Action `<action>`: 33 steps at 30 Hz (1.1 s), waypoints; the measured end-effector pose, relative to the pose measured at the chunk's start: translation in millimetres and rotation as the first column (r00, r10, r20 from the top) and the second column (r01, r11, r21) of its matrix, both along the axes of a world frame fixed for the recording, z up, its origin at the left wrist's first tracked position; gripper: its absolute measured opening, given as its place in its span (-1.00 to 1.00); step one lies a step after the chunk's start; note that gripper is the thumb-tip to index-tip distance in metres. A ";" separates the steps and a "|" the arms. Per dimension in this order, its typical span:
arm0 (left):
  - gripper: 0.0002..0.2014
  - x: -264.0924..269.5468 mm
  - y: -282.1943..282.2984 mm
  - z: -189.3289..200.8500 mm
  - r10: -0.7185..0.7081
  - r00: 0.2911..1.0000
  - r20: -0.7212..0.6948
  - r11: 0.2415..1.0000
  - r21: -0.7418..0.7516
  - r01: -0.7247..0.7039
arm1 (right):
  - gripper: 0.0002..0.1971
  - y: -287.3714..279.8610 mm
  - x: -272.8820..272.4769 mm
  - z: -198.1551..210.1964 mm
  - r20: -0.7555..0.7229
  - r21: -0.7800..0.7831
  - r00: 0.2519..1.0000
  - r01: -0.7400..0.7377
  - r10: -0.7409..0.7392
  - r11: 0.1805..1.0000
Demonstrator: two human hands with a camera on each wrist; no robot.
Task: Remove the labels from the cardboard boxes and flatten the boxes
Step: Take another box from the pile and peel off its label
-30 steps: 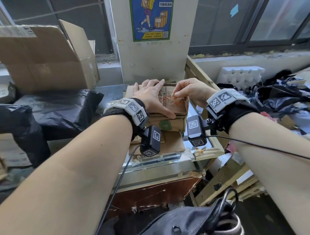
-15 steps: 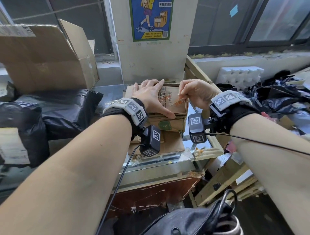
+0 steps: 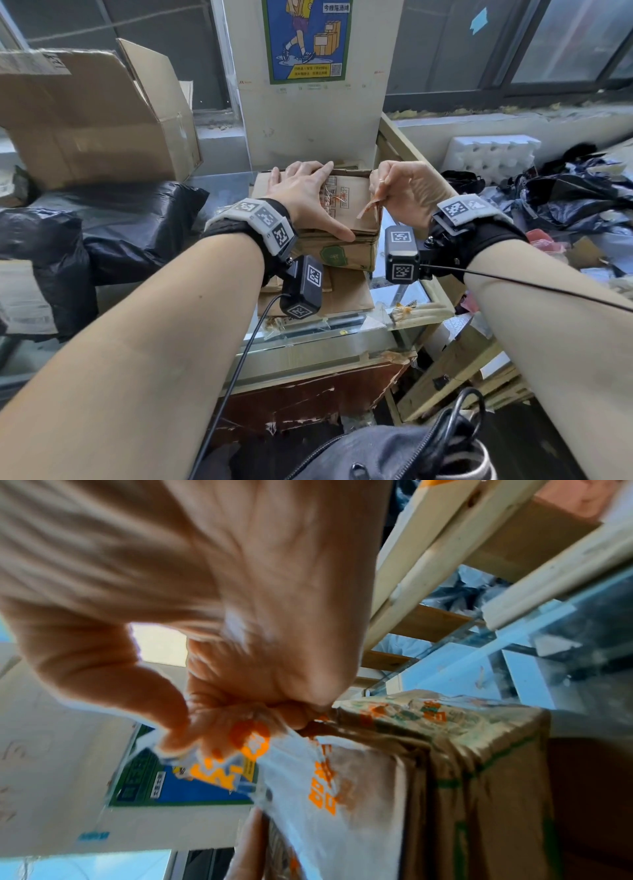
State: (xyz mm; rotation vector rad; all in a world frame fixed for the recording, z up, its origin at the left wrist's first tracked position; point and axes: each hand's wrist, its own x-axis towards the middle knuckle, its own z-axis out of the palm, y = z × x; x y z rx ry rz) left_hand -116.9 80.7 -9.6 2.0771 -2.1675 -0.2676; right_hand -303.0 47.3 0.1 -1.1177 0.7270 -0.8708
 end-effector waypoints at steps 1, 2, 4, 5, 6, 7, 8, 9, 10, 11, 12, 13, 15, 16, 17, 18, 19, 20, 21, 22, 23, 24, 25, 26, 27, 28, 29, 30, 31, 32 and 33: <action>0.31 -0.4 -0.5 0.0 -0.001 1.000 0.002 1.000 -0.002 0.001 | -0.89 -0.5 -0.8 -1.0 0.038 0.015 0.999 0.003 -0.004 1.000; 0.31 -0.5 -0.8 -0.3 -0.002 1.000 0.003 1.000 -0.007 0.002 | -0.91 -0.9 -1.5 -2.3 0.077 0.027 0.997 0.013 -0.015 1.000; 0.31 0.0 -1.5 -1.6 -0.004 1.000 0.000 1.000 -0.019 0.004 | -0.93 -2.0 -2.9 -4.7 0.164 0.065 0.985 0.043 -0.054 0.997; 0.31 0.5 -1.9 -2.6 -0.004 1.000 -0.002 1.000 -0.024 0.004 | -0.92 -2.9 -3.8 -6.5 0.215 0.097 0.973 0.062 -0.082 0.993; 0.30 0.7 -2.0 -3.6 -0.003 1.000 -0.005 1.000 -0.028 0.003 | -0.92 -3.4 -3.9 -7.8 0.267 0.134 0.957 0.077 -0.111 0.988; 0.30 0.8 -2.2 -4.2 -0.002 1.000 -0.005 1.000 -0.031 0.001 | -0.91 -4.1 -3.6 -8.5 0.302 0.161 0.944 0.089 -0.135 0.983; 0.30 0.4 -2.6 -4.7 0.000 1.000 -0.005 0.999 -0.034 -0.001 | -0.90 -5.3 -2.2 -8.8 0.300 0.170 0.942 0.105 -0.153 0.980; 0.30 -0.3 -3.0 -4.8 0.003 1.000 -0.005 0.999 -0.037 -0.003 | -0.87 -6.0 -0.1 -7.5 0.258 0.150 0.953 0.121 -0.157 0.981; 0.30 -1.3 -3.7 -4.7 0.005 1.000 -0.005 0.999 -0.041 -0.006 | -0.85 -6.9 2.5 -5.3 0.172 0.099 0.972 0.143 -0.158 0.985; 0.30 -2.3 -4.6 -4.6 0.007 1.000 -0.005 0.999 -0.044 -0.007 | -0.84 -7.8 5.0 -2.2 0.061 0.017 0.985 0.162 -0.163 0.987; 0.29 -2.9 -5.4 -4.7 0.008 1.000 -0.005 0.999 -0.046 -0.008 | -0.85 -8.7 7.0 0.4 -0.064 -0.094 0.981 0.176 -0.182 0.980; 0.29 -3.4 -6.4 -4.5 0.008 1.000 -0.007 0.999 -0.046 -0.008 | -0.86 -8.7 7.6 3.5 -0.202 -0.216 0.957 0.164 -0.208 0.962; 0.29 -3.4 -7.7 -4.9 0.013 1.000 -0.008 0.999 -0.042 -0.013 | -0.83 -5.8 4.8 7.2 -0.450 -0.398 0.857 0.060 -0.252 0.915; 0.30 -3.5 -8.3 -4.9 0.014 1.000 -0.004 0.999 -0.041 -0.014 | -0.75 -3.6 2.1 8.6 -0.530 -0.445 0.808 -0.005 -0.258 0.896; 0.30 -3.4 -8.5 -4.7 0.014 1.000 0.002 0.999 -0.038 -0.014 | -0.58 -0.9 -0.9 10.4 -0.586 -0.474 0.772 -0.081 -0.245 0.877; 0.30 -3.4 -8.8 -4.4 0.015 1.000 0.006 0.999 -0.035 -0.014 | -0.34 0.4 -3.8 12.1 -0.634 -0.488 0.741 -0.160 -0.222 0.858; 0.31 -3.7 -9.2 -4.0 0.015 1.000 0.010 0.999 -0.032 -0.014 | -0.17 1.9 -6.3 14.6 -0.684 -0.493 0.701 -0.237 -0.205 0.837; 0.31 -4.1 -9.8 -3.6 0.016 1.000 0.014 0.999 -0.030 -0.015 | -0.09 2.3 -7.9 17.2 -0.746 -0.496 0.630 -0.310 -0.216 0.811; 0.32 -4.9 -10.4 -3.2 0.017 1.000 0.016 0.999 -0.029 -0.017 | -0.12 3.1 -8.5 19.9 -0.814 -0.493 0.521 -0.384 -0.257 0.781; 0.32 -6.3 -11.3 -2.9 0.018 1.000 0.016 0.999 -0.028 -0.017 | -0.19 2.8 -9.4 20.8 -0.867 -0.476 0.383 -0.449 -0.318 0.756; 0.33 -7.8 -12.3 -2.5 0.017 1.000 0.017 1.000 -0.026 -0.017 | -0.30 3.1 -10.2 20.8 -0.889 -0.459 0.270 -0.499 -0.371 0.735; 0.33 -9.0 -13.2 -2.4 0.017 1.000 0.021 1.000 -0.025 -0.016 | -0.43 3.6 -10.5 19.0 -0.887 -0.457 0.211 -0.527 -0.410 0.717; 0.33 -10.4 -13.6 -2.4 0.015 1.000 0.025 1.000 -0.025 -0.014 | -0.55 5.1 -10.6 17.2 -0.873 -0.479 0.211 -0.535 -0.439 0.696; 0.33 -11.2 -13.8 -2.6 0.014 0.999 0.029 1.000 -0.025 -0.013 | -0.65 6.7 -10.3 15.1 -0.859 -0.508 0.246 -0.529 -0.450 0.680; 0.33 -11.3 -13.6 -2.4 0.015 0.999 0.031 1.000 -0.025 -0.014 | -0.70 8.2 -10.3 14.3 -0.844 -0.536 0.297 -0.516 -0.447 0.668; 0.33 -11.0 -13.4 -2.2 0.016 0.999 0.029 1.000 -0.023 -0.016 | -0.72 9.1 -10.6 13.9 -0.833 -0.553 0.343 -0.491 -0.434 0.673; 0.32 -10.6 -12.9 -2.2 0.017 0.999 0.027 1.000 -0.020 -0.016 | -0.70 10.0 -11.6 14.3 -0.822 -0.566 0.380 -0.463 -0.424 0.682; 0.32 -10.5 -12.6 -2.4 0.016 1.000 0.027 1.000 -0.019 -0.015 | -0.69 10.1 -13.0 14.9 -0.815 -0.573 0.396 -0.439 -0.423 0.692; 0.32 -11.2 -11.9 -2.4 0.014 0.999 0.029 1.000 -0.019 -0.014 | -0.69 9.8 -14.5 15.3 -0.809 -0.581 0.398 -0.428 -0.433 0.692; 0.32 -12.1 -11.3 -2.2 0.014 0.999 0.031 1.000 -0.019 -0.013 | -0.75 9.4 -15.1 15.6 -0.802 -0.593 0.393 -0.433 -0.450 0.679; 0.31 -13.0 -10.9 -1.8 0.014 0.999 0.034 1.000 -0.019 -0.013 | -0.83 8.7 -15.0 15.2 -0.791 -0.610 0.393 -0.443 -0.470 0.657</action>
